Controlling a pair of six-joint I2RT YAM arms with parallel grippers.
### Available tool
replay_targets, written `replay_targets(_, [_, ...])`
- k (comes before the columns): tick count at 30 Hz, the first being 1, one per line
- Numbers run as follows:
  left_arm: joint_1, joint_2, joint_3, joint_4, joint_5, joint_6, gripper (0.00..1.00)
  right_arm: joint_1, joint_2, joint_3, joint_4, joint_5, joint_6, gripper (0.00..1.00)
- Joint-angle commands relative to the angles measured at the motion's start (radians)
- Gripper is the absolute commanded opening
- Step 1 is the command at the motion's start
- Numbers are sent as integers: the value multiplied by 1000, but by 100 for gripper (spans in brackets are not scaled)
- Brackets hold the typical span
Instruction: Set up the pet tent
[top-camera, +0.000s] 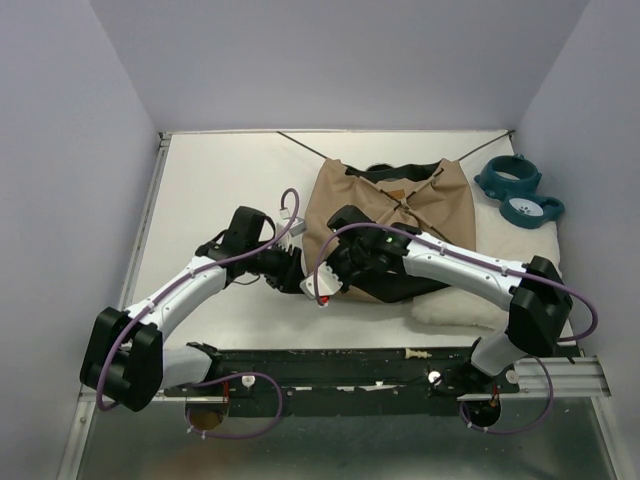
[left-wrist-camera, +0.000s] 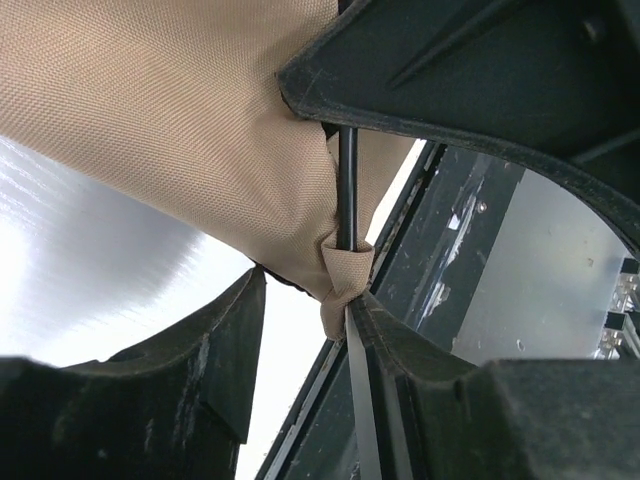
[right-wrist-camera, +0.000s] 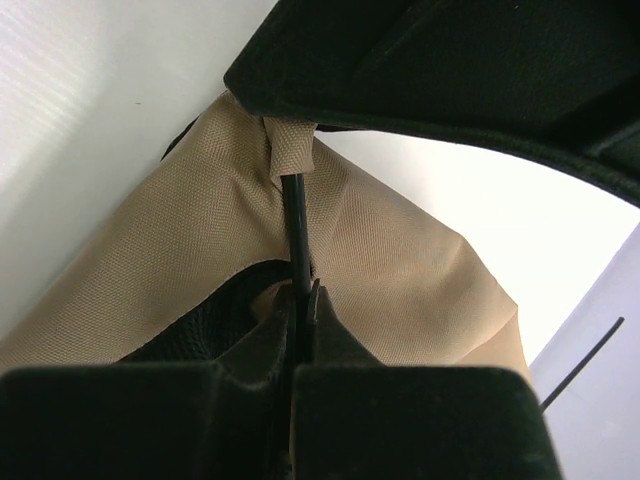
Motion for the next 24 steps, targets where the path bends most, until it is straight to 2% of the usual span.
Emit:
replay_targets(1, [-14,-20,13,262,47,-33,47,49,31,35,-9,-147,8,1])
replay_targets(7, [-14,30,30,296,127,-116,35,73,31,2,48,-115,19,1])
replay_targets(9, [-16,41,27,309,118,-158,38,73,31,2,53,-114,28,1])
replay_targets(13, [-16,53,10,352,122,-224,51,78,22,-8,62,-118,29,1])
replay_targets(17, [-16,50,-2,385,141,-228,51,79,15,-18,60,-121,31,1])
replay_targets(19, [-17,55,-2,369,118,-207,45,79,15,-13,62,-123,40,1])
replay_targets(21, [-17,63,-1,353,128,-181,45,78,14,-11,60,-123,39,1])
replay_targets(24, [-16,55,8,310,147,-141,52,78,15,-14,59,-117,37,1])
